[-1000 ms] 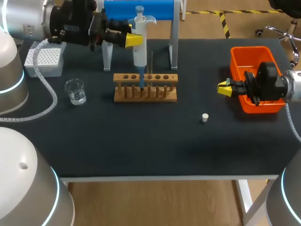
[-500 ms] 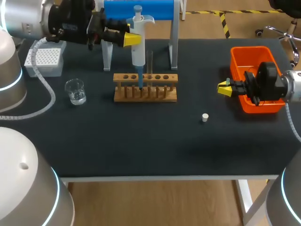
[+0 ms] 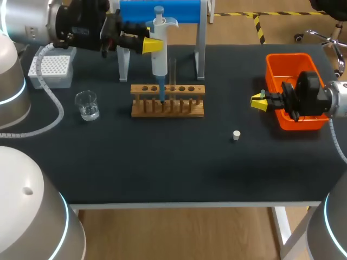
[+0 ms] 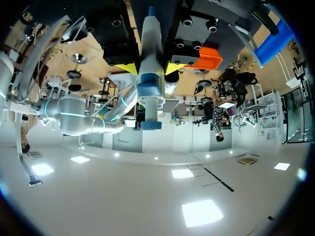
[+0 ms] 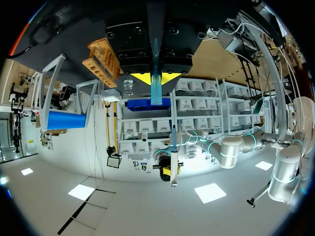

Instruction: Invert the test tube, pick up the pipette, mount the tip to pipette, aspirate from beaker and dispense into the tube, eject the tip, return the pipette, and cap with the stopper.

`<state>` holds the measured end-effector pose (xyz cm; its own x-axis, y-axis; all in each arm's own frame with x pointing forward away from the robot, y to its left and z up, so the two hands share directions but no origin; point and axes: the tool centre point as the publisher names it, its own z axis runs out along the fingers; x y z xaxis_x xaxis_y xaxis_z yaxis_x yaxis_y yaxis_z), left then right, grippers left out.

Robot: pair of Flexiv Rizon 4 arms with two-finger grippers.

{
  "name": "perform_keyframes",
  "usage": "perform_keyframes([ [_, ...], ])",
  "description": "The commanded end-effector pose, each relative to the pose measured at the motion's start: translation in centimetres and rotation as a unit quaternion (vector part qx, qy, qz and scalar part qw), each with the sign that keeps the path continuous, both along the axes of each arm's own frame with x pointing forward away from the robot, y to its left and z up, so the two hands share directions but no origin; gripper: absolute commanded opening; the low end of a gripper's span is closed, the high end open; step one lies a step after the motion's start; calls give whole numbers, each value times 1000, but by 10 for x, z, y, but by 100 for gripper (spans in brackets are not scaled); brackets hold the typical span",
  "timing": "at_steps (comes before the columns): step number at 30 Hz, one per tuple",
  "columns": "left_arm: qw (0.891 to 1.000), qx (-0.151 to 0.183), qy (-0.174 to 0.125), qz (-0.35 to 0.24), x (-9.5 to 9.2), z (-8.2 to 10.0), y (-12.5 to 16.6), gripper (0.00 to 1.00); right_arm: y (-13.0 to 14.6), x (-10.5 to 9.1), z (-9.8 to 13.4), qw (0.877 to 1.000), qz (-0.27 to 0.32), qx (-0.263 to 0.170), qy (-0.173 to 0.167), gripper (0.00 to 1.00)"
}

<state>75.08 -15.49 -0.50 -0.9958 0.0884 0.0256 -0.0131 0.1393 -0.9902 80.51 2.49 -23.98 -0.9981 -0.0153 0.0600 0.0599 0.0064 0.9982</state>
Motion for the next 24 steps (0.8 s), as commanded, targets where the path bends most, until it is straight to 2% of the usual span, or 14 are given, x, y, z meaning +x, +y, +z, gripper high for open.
perform_keyframes([
  [1, 1000, 0, 0, -2, 0, 0, 2, 0, -1, 0, 0, 1000, 1, 0, 0, 0],
  [3, 1000, 0, 0, -2, 0, 0, 2, 0, -1, 0, 0, 1000, 1, 0, 0, 0],
  [8, 1000, 0, 0, -2, 0, 0, 2, 0, 29, -6, 1, 1000, -1, -13, 2, 0],
  [13, 1000, 0, 0, -2, 0, 0, 2, 0, 58, -17, 8, 1000, -7, -28, -13, 0],
  [24, 1000, 0, 0, -2, 0, 0, 2, 0, 127, -36, 15, 999, 5, -19, -40, 0],
])
